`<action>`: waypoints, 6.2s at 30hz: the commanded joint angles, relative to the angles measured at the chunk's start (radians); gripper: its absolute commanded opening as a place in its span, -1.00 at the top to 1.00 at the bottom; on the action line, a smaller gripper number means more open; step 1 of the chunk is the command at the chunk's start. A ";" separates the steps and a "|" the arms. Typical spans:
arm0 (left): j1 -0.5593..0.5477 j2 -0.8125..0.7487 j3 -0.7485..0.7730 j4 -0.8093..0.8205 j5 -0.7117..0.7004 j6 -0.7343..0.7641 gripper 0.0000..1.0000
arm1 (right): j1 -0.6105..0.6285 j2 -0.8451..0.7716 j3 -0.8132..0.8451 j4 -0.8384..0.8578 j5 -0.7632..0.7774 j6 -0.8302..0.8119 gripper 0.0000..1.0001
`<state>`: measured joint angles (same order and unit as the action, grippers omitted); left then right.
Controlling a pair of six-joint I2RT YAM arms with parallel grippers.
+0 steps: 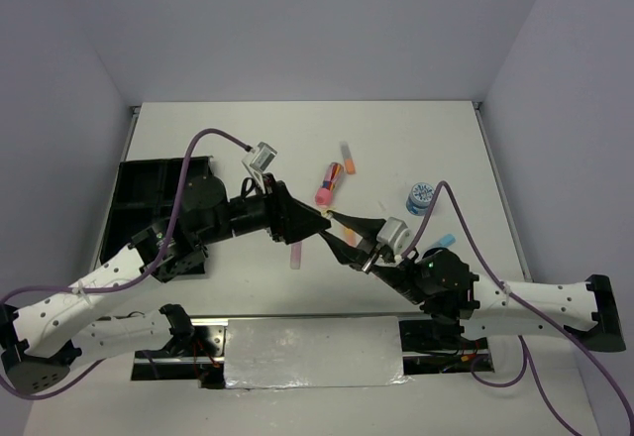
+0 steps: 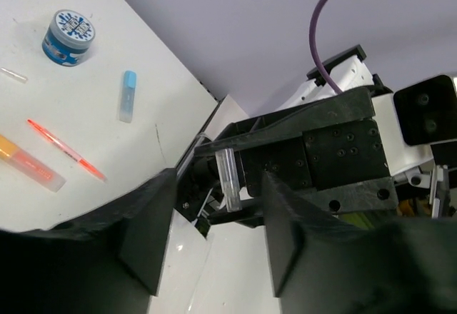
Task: Sort the stationery into containers
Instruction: Pick up the pen cap from the center of the board.
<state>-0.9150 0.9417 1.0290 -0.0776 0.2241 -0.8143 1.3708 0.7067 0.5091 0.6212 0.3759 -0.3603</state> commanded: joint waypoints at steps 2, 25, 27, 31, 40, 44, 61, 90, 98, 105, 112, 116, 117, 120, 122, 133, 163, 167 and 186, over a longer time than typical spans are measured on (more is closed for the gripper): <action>-0.010 0.002 0.017 0.068 0.044 0.010 -0.15 | 0.008 0.013 0.014 0.074 0.012 -0.048 1.00; -0.027 0.008 0.031 0.027 0.049 0.038 1.00 | 0.010 0.031 0.031 0.081 0.095 -0.088 1.00; -0.028 0.017 0.039 0.024 0.061 0.050 1.00 | 0.008 0.027 0.031 0.080 0.095 -0.080 1.00; -0.027 0.012 0.060 -0.013 0.087 0.105 1.00 | 0.008 0.002 0.023 0.052 0.083 -0.039 0.21; -0.027 -0.088 0.001 -0.041 0.274 0.354 1.00 | 0.008 -0.274 0.095 -0.457 -0.297 0.213 -0.83; -0.027 -0.158 -0.098 0.059 0.412 0.418 1.00 | 0.008 -0.340 0.155 -0.605 -0.286 0.352 -0.97; -0.260 -0.121 -0.225 0.246 -0.288 0.832 1.00 | 0.010 0.043 0.373 -0.856 0.356 1.281 -0.55; -0.357 -0.162 -0.262 0.292 -0.362 0.879 1.00 | 0.008 0.025 0.309 -0.723 0.126 1.209 0.20; -0.358 -0.161 -0.262 0.295 -0.371 0.880 1.00 | 0.008 0.036 0.302 -0.706 0.094 1.212 0.54; -0.357 -0.162 -0.251 0.282 -0.382 0.877 0.73 | 0.010 0.028 0.275 -0.667 0.095 1.213 1.00; -0.357 -0.198 -0.274 0.285 -0.368 0.865 -0.69 | 0.010 -0.015 0.227 -0.607 0.138 1.202 1.00; -0.357 -0.221 -0.279 0.268 -0.362 0.863 -0.99 | 0.007 -0.064 0.197 -0.606 0.193 1.199 1.00; -0.357 -0.231 -0.280 0.257 -0.358 0.866 -0.99 | 0.008 -0.078 0.184 -0.594 0.208 1.201 1.00; -0.357 -0.263 -0.302 0.257 -0.323 0.869 -0.99 | 0.007 -0.142 0.138 -0.517 0.212 1.201 1.00; -0.357 -0.285 -0.328 0.277 -0.283 0.873 -0.99 | 0.008 -0.164 0.109 -0.493 0.202 1.210 1.00; -0.357 -0.350 -0.333 0.329 -0.218 0.877 -0.93 | 0.007 -0.158 0.092 -0.367 0.094 1.236 1.00; -0.357 -0.285 -0.354 0.404 -0.220 0.874 -0.13 | 0.008 -0.072 0.108 -0.301 0.031 1.222 1.00; -0.357 -0.293 -0.356 0.409 -0.246 0.871 0.02 | 0.008 -0.079 0.101 -0.301 0.034 1.222 1.00; -0.357 -0.256 -0.311 0.363 -0.307 0.840 1.00 | 0.008 -0.072 0.060 -0.296 0.023 1.225 1.00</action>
<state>-1.2667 0.6830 0.6868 0.2581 -0.0654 0.0444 1.3743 0.6422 0.5957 0.2802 0.4057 0.8692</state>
